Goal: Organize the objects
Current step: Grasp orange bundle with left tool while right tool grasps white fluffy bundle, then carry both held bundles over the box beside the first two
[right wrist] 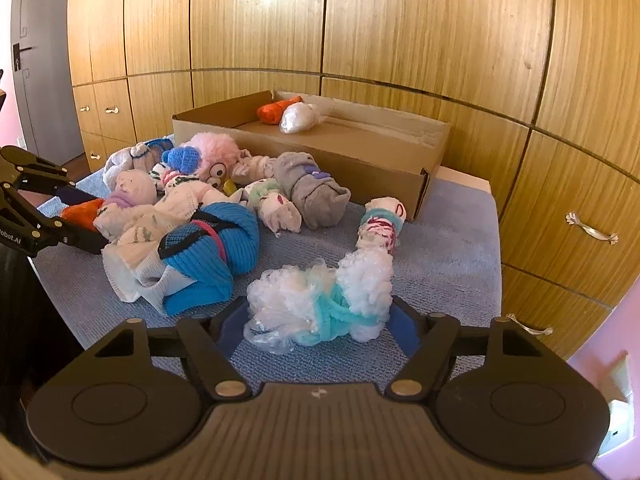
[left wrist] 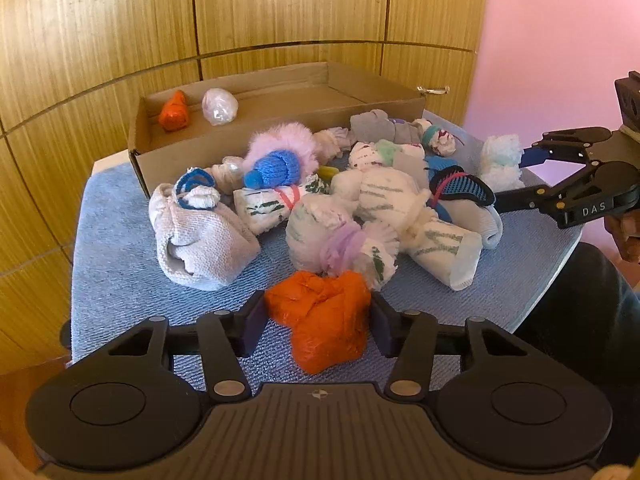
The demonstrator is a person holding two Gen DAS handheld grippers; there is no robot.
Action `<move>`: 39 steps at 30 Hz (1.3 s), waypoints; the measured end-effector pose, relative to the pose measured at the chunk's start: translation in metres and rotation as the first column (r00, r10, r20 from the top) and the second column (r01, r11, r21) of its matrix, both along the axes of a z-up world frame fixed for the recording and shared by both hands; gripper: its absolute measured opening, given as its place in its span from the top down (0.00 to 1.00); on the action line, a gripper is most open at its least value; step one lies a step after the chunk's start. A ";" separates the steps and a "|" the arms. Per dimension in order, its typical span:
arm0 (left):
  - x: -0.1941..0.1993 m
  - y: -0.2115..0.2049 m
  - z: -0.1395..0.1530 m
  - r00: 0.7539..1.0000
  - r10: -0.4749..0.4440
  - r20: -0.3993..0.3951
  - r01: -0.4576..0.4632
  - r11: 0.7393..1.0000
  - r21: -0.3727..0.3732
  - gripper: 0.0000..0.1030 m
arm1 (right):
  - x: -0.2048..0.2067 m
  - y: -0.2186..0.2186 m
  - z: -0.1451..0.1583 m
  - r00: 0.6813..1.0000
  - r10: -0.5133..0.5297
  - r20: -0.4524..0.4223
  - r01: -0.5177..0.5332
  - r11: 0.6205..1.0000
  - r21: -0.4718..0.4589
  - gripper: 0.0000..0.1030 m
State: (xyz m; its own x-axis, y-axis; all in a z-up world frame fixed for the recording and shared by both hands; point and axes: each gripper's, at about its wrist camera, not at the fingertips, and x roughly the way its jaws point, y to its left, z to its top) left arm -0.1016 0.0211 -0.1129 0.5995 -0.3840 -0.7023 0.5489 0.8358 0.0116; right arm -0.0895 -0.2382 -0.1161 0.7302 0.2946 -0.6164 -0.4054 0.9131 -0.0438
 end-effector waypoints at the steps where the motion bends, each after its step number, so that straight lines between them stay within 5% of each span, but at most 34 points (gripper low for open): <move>1: 0.000 0.000 0.000 1.000 0.002 0.000 -0.002 1.000 0.001 0.43 | 0.000 -0.001 0.001 1.000 -0.001 0.002 0.001 1.000 0.004 0.35; 21: 0.008 0.023 0.047 0.995 0.102 -0.016 -0.103 0.994 -0.042 0.43 | -0.004 -0.012 0.038 0.998 -0.007 0.066 0.006 1.000 0.008 0.37; 29: 0.046 0.028 0.089 0.985 0.165 -0.058 -0.170 0.980 -0.103 0.43 | 0.014 -0.008 0.073 0.993 0.031 0.114 -0.031 1.000 -0.003 0.37; 39: 0.116 0.005 0.121 0.977 0.205 -0.063 -0.208 0.977 -0.055 0.43 | 0.068 0.017 0.114 0.977 0.134 0.166 -0.125 0.990 -0.064 0.37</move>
